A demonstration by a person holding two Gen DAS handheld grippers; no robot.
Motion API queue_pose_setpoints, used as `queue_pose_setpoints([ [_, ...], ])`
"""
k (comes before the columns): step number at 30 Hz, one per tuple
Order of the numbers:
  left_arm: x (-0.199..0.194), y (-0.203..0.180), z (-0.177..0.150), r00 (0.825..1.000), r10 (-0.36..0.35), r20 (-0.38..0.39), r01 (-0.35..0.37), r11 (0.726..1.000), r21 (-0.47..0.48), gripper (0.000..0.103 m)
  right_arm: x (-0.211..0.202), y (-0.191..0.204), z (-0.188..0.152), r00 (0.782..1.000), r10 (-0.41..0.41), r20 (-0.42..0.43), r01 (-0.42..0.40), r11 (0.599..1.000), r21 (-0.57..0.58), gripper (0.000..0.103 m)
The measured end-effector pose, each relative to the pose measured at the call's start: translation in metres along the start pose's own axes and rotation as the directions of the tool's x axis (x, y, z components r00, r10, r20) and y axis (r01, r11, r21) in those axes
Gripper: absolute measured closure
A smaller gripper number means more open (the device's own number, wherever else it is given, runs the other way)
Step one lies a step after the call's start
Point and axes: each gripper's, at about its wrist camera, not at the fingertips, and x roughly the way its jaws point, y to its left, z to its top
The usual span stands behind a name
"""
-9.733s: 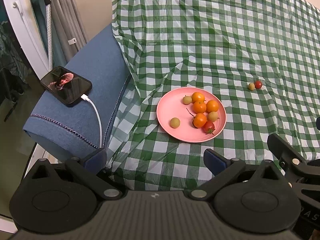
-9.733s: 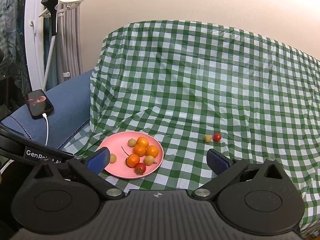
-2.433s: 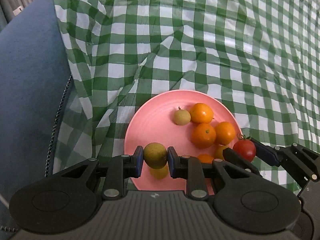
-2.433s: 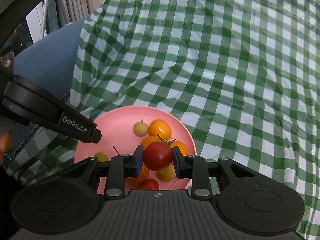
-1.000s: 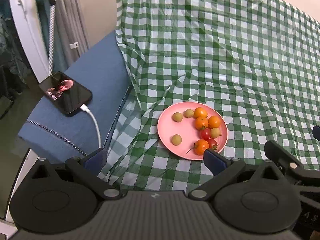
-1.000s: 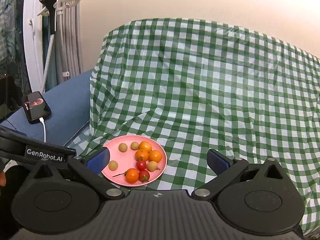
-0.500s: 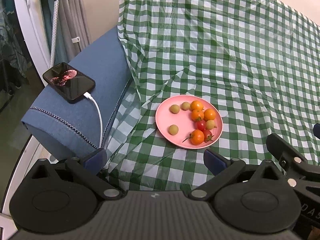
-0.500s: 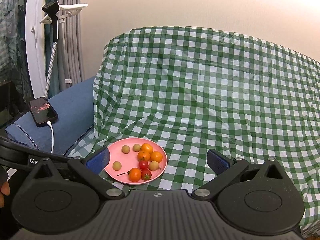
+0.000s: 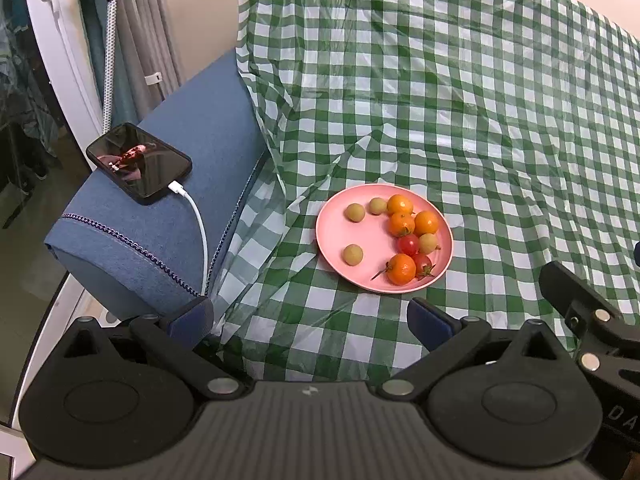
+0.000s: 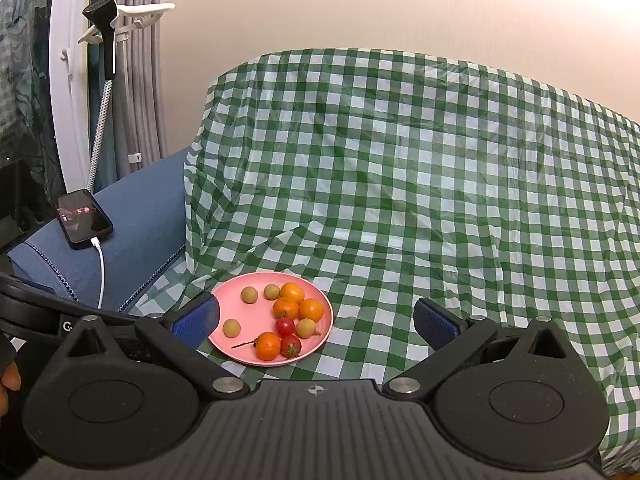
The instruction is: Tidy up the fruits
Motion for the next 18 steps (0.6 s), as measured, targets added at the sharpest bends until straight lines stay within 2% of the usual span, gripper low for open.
queue_pose_setpoints([
  [10, 0.007, -0.004, 0.000, 0.998, 0.057, -0.002, -0.057, 0.998, 0.031, 0.000, 0.011, -0.006, -0.001, 1.000, -0.008, -0.016, 0.008, 1.000, 0.001, 0.001],
  [18, 0.009, -0.007, 0.000, 0.998, 0.059, 0.016, -0.060, 0.996, 0.063, 0.000, 0.017, -0.005, -0.002, 1.000, -0.004, -0.027, 0.003, 1.000, -0.003, 0.001],
])
